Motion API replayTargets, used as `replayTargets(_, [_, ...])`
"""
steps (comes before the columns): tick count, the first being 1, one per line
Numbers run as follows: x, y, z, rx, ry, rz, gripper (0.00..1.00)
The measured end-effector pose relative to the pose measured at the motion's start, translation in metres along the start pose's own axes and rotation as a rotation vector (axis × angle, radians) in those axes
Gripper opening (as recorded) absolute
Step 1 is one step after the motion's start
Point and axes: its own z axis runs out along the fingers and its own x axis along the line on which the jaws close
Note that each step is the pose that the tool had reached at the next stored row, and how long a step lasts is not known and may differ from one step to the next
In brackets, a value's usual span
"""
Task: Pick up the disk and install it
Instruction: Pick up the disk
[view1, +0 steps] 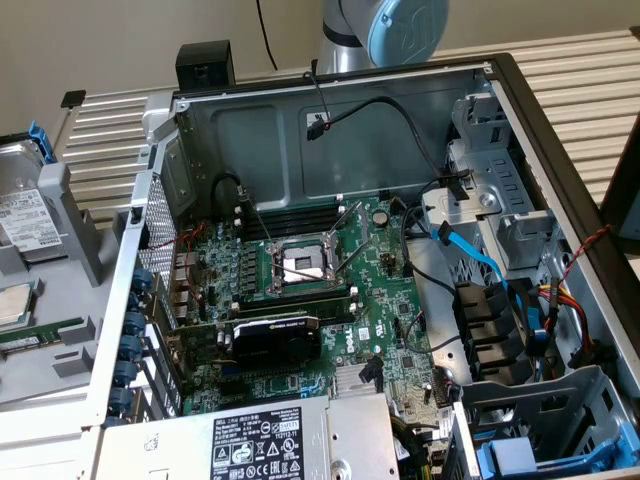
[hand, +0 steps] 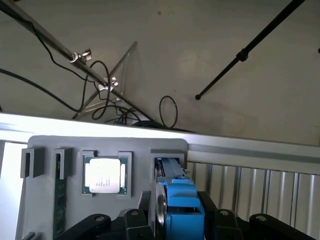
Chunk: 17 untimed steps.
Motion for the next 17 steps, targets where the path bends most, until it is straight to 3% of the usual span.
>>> replayTargets(13, [-0.0032, -0.0001, 0.0019, 0.0023, 0.0005, 0.000, 0.49])
replayTargets(17, [-0.0036, 0.0013, 0.0023, 0.0029, 0.0034, 0.001, 0.49])
